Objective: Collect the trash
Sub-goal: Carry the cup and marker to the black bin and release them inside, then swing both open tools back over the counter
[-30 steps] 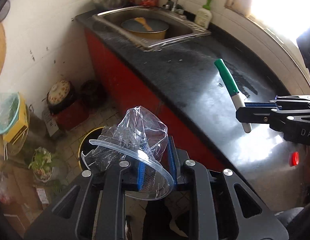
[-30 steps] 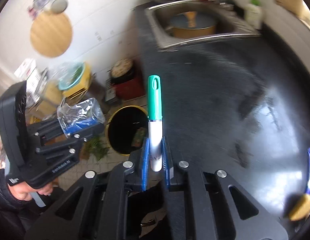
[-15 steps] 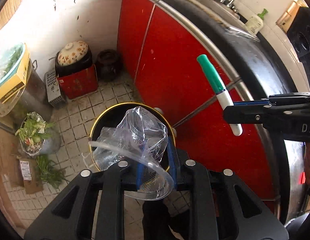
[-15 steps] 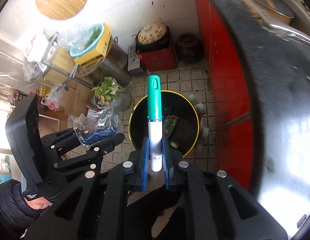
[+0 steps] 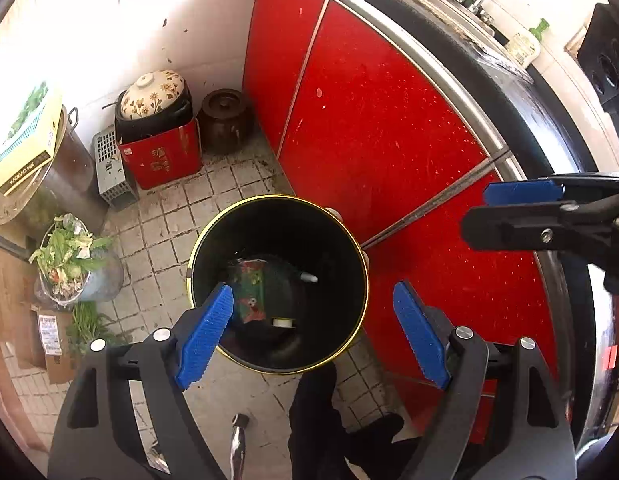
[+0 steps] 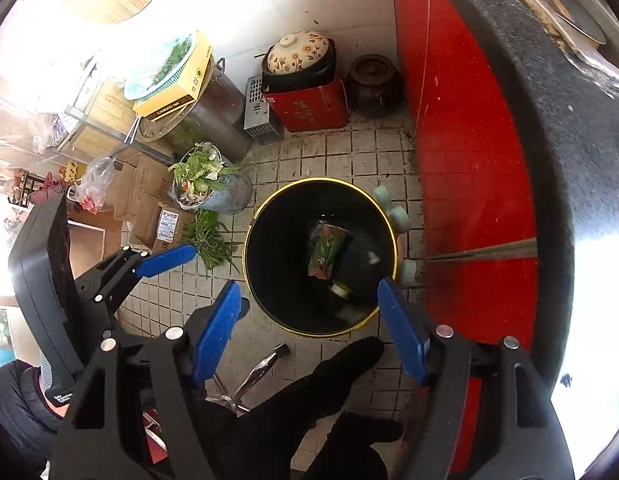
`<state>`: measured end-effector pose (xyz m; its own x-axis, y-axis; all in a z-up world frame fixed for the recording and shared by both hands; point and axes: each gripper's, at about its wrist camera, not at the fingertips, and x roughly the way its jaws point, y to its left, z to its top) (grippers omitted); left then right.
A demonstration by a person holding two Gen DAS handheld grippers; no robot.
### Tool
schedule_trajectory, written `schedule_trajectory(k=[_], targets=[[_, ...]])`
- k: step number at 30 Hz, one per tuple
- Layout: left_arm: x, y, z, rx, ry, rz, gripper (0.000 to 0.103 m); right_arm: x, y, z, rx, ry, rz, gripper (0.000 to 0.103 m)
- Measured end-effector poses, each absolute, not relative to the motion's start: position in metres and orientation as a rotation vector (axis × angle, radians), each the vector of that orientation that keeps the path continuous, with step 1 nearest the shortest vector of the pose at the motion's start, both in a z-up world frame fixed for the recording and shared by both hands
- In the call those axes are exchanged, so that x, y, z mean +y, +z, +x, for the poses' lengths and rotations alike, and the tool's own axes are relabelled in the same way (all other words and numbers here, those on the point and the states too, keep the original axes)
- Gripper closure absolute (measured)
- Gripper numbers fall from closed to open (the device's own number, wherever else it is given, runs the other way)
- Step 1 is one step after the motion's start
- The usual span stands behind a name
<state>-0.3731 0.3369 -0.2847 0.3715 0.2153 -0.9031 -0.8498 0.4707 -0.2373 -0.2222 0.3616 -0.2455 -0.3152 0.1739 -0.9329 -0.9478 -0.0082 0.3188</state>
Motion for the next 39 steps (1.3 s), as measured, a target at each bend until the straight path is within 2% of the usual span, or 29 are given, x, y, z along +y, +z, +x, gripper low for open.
schedule_trajectory(k=[6,11,15,24,32,39], targets=[[0.324,-0.253,-0.36,0.945,0.769,-0.713,0.022,0.341,-0.218,-0.209,1.287,1.49,-0.831,0.033],[0.302,-0.201,-0.322,0.928,0.713,-0.554,0.014,0.3,-0.166,-0.172,1.215,1.43,-0.705,0.024],[0.271,-0.161,-0.273,0.902,0.591,-0.434,0.009,0.238,-0.116,-0.12,1.127,1.303,-0.571,0.017],[0.15,-0.103,-0.123,0.848,0.136,-0.162,0.009,0.036,-0.047,-0.008,1.01,0.825,-0.283,0.016],[0.014,-0.073,-0.041,0.813,-0.182,0.047,0.008,-0.154,-0.032,0.026,0.978,0.455,-0.087,0.015],[-0.052,-0.071,-0.02,0.814,-0.305,0.158,0.008,-0.243,-0.048,0.015,0.992,0.334,-0.023,0.015]])
